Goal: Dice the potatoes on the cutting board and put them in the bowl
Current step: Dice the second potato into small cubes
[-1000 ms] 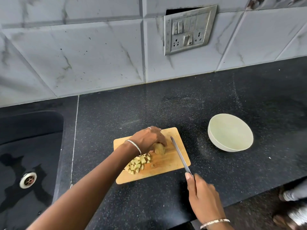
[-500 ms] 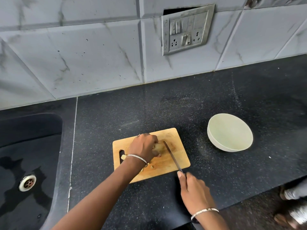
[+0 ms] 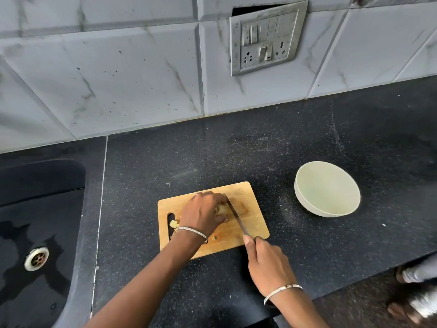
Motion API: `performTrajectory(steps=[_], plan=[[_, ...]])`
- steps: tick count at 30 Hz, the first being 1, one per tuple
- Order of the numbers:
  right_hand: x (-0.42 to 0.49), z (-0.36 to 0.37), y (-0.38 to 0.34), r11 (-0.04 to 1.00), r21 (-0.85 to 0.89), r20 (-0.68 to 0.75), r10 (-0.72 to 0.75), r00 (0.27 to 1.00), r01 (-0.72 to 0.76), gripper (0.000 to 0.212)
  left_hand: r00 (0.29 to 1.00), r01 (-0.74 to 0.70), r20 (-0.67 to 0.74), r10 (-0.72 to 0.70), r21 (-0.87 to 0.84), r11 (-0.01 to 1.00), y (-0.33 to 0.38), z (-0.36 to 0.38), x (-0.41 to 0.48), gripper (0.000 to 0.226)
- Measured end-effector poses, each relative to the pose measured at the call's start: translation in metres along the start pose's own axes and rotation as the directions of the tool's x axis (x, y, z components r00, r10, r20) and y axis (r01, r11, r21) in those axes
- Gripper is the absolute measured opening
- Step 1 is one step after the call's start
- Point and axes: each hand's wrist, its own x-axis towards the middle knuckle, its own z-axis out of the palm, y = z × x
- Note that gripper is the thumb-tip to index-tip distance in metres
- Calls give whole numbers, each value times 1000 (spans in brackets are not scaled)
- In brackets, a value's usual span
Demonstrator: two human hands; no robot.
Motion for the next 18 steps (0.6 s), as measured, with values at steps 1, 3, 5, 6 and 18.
performTrajectory(steps=[1,3,5,6,18], plan=[[0,0,-1,1000,-6,6,1,1000,-1,41,1000,6,0,-6,9,1000,1,0,-1,41],[1,-1,-4,1000,-27,18,7,1000,-6,40,1000,9,-5,-9,27,1000,1,0,-2,39],[1,-4,-7,999,-40,26,13,1000,-12,41,1000,13,3,-14,36,999,1,0,-1,38],[1,-4,-9,999,-46,27,19,999,-17,42,1000,18,13,-19,38,999,1,-1,1,38],[13,-2,-25,996,-67,37,61,997,-58,44,999,36,24,-38,66,997,1,0,0,34]])
